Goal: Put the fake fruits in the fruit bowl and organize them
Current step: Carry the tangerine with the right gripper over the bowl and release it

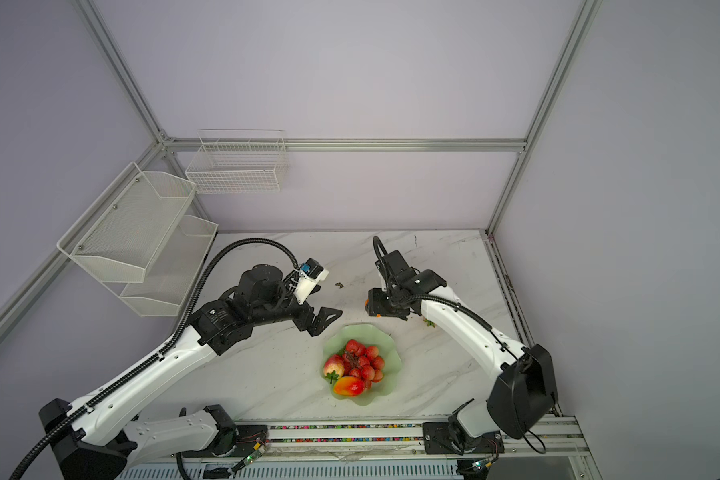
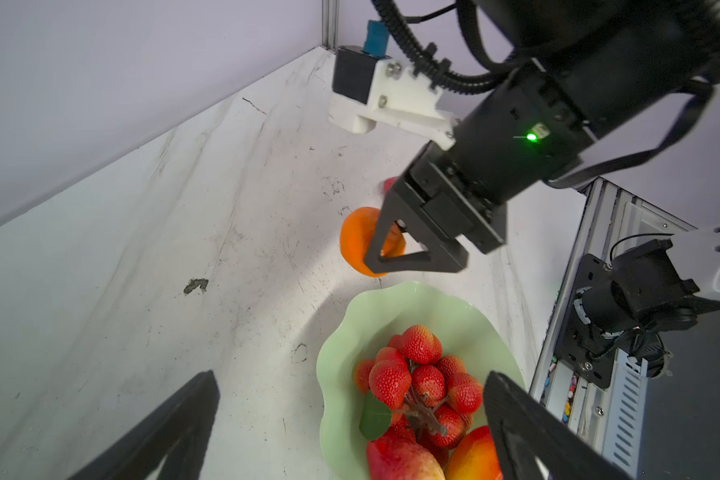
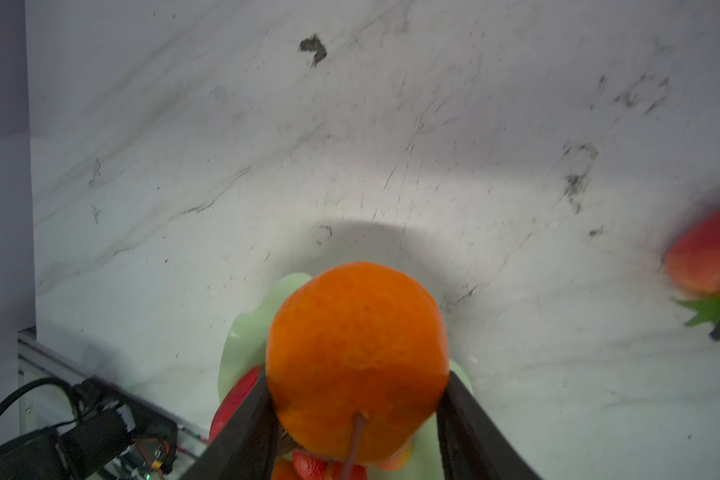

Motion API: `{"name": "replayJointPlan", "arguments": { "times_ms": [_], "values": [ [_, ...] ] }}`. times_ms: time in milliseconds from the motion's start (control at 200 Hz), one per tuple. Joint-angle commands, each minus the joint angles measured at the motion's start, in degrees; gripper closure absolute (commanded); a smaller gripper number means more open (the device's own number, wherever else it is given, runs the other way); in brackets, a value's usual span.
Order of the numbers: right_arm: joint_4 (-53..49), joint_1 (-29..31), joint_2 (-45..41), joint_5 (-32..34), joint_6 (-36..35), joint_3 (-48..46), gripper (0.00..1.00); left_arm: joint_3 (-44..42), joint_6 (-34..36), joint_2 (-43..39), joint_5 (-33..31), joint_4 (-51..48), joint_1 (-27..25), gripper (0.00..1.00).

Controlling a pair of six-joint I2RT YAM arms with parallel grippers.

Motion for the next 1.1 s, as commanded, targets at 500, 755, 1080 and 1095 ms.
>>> {"name": "replayJointPlan", "arguments": {
  "times_ms": [500, 755, 1080, 1095],
  "values": [
    [-13.64, 13.19, -15.82, -3.93, 18.96, -13.79, 0.44, -1.09, 2.37, 0.88, 6.64, -3.58, 0.35, 0.00],
    [-10.86, 13.83, -11.74, 0.95, 19.50, -14.27, 0.44, -0.65, 2.46, 1.34, 7.18, -3.46, 0.39, 0.00],
    [-7.19, 13.78, -9.48, 2.73, 18.95, -16.33, 0.42, -1.21, 3.46, 0.55, 6.95, -3.46, 0.30, 0.00],
    [-7.02, 13.81, -9.38, 2.74, 19.01, -16.50, 0.42, -1.33, 3.55, 0.53, 7.25, -3.46, 0.32, 0.00]
  ]
}}
